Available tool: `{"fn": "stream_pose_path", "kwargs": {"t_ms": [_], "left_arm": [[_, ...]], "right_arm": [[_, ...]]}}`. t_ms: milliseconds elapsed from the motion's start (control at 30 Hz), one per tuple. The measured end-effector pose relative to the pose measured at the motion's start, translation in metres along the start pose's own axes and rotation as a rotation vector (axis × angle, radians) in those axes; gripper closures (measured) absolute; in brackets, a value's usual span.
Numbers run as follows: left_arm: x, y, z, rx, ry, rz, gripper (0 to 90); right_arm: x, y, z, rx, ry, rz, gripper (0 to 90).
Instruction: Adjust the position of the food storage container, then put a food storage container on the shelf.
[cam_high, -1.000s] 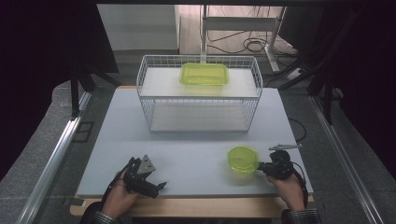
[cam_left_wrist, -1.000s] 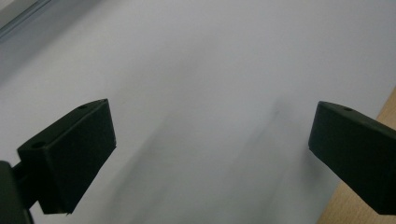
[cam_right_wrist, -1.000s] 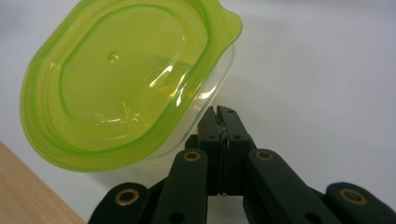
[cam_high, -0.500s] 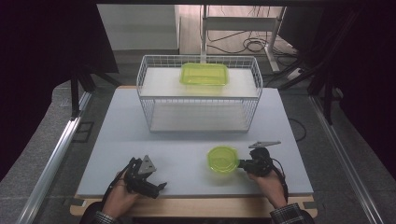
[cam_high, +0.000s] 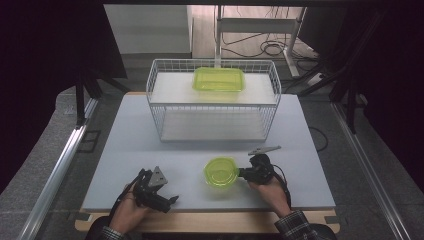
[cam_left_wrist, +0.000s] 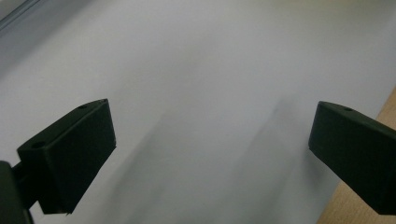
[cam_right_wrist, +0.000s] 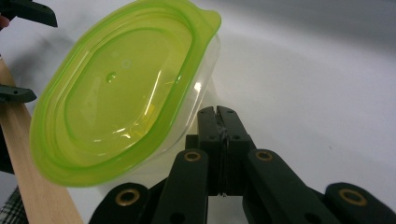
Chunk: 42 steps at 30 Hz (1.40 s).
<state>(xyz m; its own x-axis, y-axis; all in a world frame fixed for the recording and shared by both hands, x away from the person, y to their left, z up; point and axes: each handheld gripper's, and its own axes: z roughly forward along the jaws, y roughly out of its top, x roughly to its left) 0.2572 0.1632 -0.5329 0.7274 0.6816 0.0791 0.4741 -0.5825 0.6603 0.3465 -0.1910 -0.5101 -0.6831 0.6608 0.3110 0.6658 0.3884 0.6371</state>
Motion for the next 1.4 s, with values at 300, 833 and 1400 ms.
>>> {"fn": "stream_pose_path", "kwargs": {"t_ms": [300, 833, 1400], "left_arm": [[0.001, 0.0, -0.003, -0.019, 0.001, -0.016, 0.6], [0.0, 0.001, -0.003, -0.042, -0.014, -0.025, 0.6], [0.0, 0.001, -0.001, -0.033, -0.011, -0.012, 0.6]], "right_arm": [[-0.003, 0.002, -0.009, -0.022, -0.084, -0.043, 87.0], [-0.006, -0.006, -0.044, -0.125, -0.175, -0.103, 34.5], [-0.006, -0.009, -0.046, -0.135, -0.105, -0.096, 3.8]]}}
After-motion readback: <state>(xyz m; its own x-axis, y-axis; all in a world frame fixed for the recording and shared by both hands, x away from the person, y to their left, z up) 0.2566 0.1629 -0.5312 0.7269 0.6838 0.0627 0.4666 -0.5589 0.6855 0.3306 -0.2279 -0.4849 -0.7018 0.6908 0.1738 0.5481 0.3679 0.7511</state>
